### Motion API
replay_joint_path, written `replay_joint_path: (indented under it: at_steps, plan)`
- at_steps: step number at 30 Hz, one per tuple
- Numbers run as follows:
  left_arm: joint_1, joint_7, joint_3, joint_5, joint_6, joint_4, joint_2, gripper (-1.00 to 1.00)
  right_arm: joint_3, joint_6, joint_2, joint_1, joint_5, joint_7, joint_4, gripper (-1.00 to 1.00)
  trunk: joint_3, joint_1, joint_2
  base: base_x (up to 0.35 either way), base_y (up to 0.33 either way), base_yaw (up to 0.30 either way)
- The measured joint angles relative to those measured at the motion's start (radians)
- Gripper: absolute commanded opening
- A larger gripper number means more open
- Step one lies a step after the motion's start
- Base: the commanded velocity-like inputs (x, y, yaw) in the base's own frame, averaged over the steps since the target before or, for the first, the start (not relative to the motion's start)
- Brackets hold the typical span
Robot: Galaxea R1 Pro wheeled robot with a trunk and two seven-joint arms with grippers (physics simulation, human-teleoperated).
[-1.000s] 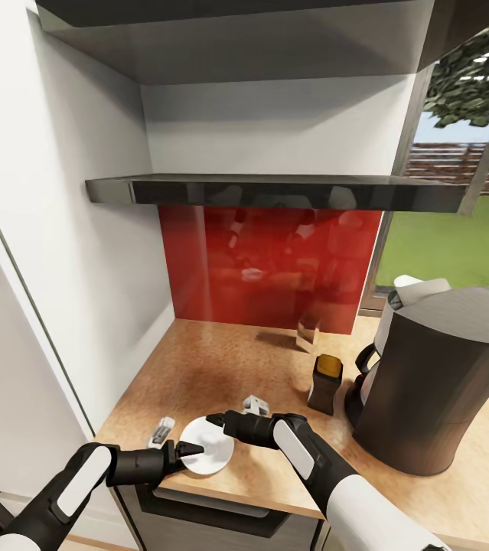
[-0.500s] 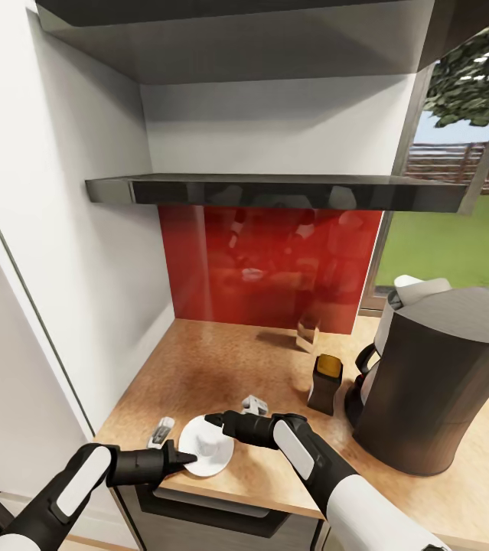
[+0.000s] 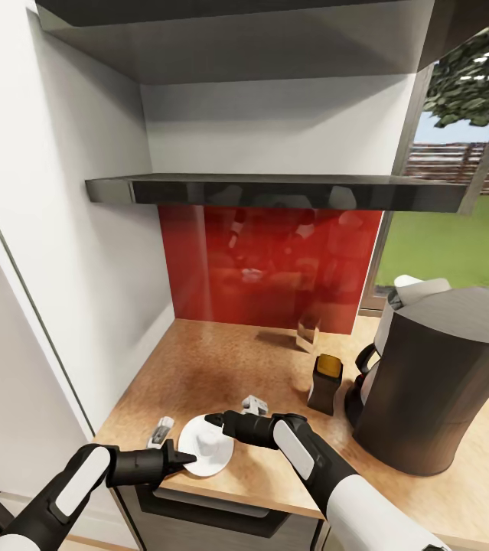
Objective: Set up a coffee station on the kitchen countertop: keep the coffee maker on the countertop, move the bottle of coffee from the kitchen shelf to the counter next to the coffee maker, place a paper coffee filter on top of the coffee maker, put the saucer next to the coffee maker with the coffee cup on the saucer, and place the electric kettle next to the coffee maker.
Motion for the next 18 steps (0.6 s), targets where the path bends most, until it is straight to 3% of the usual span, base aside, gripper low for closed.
replay_joint_path:
  at_steps: [10,18]
  plan:
    - [-0.001,-0.004,-0.001,0.002,0.000,0.002,0.007,-1.00,-0.009,0.003,0.000,0.000,0.001,-0.004,-0.024,1.00,0.000,0.000,0.000,0.000,0.000,0.000]
    - [-0.004,-0.010,0.001,0.003,0.001,0.008,0.014,-1.00,-0.018,0.004,0.000,0.000,0.003,-0.007,-0.223,1.00,0.000,0.000,0.000,0.000,0.000,0.000]
